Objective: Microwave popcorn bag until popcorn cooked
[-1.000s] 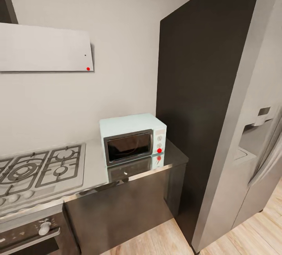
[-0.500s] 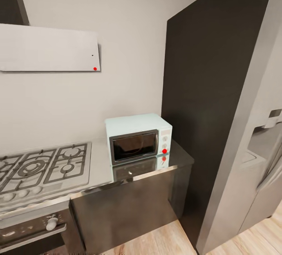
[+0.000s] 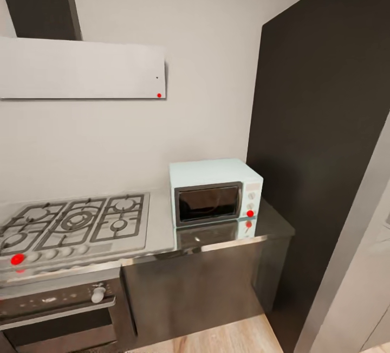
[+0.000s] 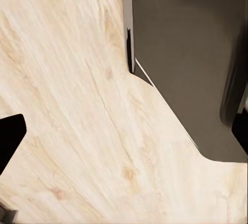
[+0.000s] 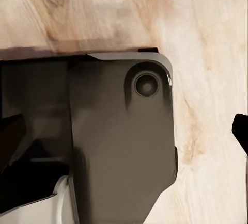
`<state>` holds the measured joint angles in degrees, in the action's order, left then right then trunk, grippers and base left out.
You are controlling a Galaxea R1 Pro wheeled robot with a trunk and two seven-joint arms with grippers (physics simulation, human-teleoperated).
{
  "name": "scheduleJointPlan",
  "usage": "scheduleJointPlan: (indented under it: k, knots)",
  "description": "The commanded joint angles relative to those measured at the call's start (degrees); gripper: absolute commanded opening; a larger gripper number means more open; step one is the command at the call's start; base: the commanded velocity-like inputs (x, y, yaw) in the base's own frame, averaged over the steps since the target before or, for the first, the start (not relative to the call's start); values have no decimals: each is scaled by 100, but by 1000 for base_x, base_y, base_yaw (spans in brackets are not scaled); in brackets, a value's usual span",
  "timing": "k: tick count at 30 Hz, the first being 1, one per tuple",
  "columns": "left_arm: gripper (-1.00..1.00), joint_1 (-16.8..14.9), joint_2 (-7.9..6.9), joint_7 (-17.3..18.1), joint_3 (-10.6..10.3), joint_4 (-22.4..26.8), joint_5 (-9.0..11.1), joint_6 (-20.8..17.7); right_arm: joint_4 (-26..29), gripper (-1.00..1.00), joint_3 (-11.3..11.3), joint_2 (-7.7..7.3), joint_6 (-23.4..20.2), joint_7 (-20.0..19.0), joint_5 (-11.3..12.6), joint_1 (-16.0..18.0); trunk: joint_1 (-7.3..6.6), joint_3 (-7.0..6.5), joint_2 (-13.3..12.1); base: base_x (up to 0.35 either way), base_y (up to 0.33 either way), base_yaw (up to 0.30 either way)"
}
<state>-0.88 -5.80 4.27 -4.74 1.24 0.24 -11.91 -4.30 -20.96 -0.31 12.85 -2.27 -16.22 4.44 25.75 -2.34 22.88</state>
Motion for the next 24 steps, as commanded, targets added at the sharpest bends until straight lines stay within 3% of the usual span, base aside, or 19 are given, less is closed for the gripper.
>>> scheduleJointPlan:
  k: [1,8,13,24]
  knots:
    - [100,0,-1,21,-44,11,2,-31,-18,100,-49,-4,34,-9,-31,5,3,2,3,151,-132,282]
    - [100,0,0,21,-44,10,2,-30,-18,100,-42,-4,34,-11,-31,6,3,2,3,216,-194,235]
    - [100,0,0,21,-44,9,2,-30,-18,100,-40,-4,34,-11,-31,5,3,2,3,198,-179,31]
    - [100,0,20,21,-43,13,2,-22,-18,100,-40,-4,34,-11,-31,4,3,2,3,13,-12,3]
